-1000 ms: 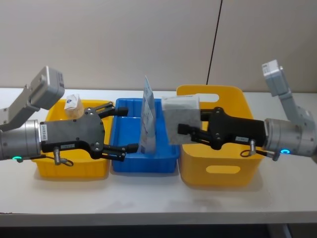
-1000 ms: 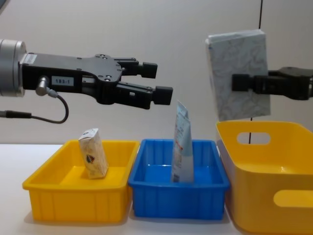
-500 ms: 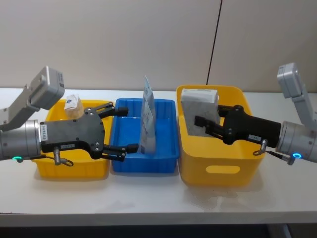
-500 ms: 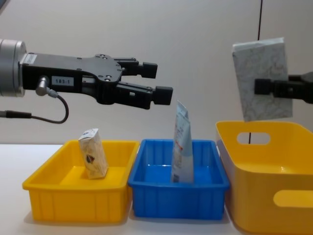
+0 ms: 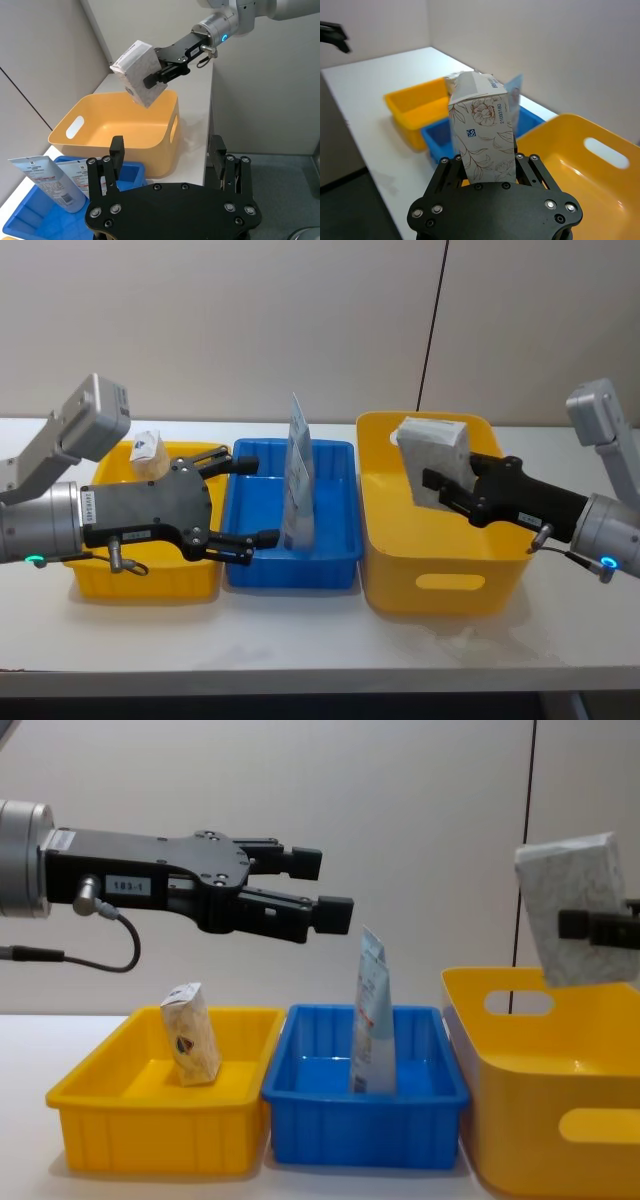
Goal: Bimanual collaborative sorting of washing and personal care products
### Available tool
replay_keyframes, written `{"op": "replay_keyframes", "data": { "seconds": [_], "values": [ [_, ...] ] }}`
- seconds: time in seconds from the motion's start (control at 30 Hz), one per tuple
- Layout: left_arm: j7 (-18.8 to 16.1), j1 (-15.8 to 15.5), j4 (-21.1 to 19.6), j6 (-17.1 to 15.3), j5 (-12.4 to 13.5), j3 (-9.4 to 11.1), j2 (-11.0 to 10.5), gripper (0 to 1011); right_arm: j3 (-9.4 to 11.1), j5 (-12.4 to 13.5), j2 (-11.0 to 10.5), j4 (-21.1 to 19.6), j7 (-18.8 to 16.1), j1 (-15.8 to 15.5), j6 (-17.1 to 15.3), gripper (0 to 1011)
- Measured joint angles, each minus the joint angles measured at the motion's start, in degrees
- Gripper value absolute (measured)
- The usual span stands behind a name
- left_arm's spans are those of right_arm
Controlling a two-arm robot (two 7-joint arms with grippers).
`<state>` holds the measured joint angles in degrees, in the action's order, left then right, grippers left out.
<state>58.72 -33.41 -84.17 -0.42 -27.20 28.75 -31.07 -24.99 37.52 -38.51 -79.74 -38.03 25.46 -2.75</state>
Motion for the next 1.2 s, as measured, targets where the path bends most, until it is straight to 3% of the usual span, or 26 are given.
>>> {"op": "replay_keyframes", "data": {
  "seconds": [0.6,0.67,0.93,1.2],
  "values": [
    [0.0,0.0,0.0,0.0,0.0,0.0,0.0,1002,1.7,-6.0,1.2,-0.8,16.0,-3.4,-2.7,362],
    [0.0,0.0,0.0,0.0,0.0,0.0,0.0,1001,1.8,-7.2,1.8,-0.4,18.9,-3.7,-3.2,362],
    [0.0,0.0,0.0,0.0,0.0,0.0,0.0,1001,2.0,-9.9,3.6,1.0,25.0,-4.0,-4.2,362],
    [0.0,0.0,0.0,0.0,0.0,0.0,0.0,1001,1.7,-13.8,6.8,4.5,32.5,-2.6,-5.1,362]
  ]
}}
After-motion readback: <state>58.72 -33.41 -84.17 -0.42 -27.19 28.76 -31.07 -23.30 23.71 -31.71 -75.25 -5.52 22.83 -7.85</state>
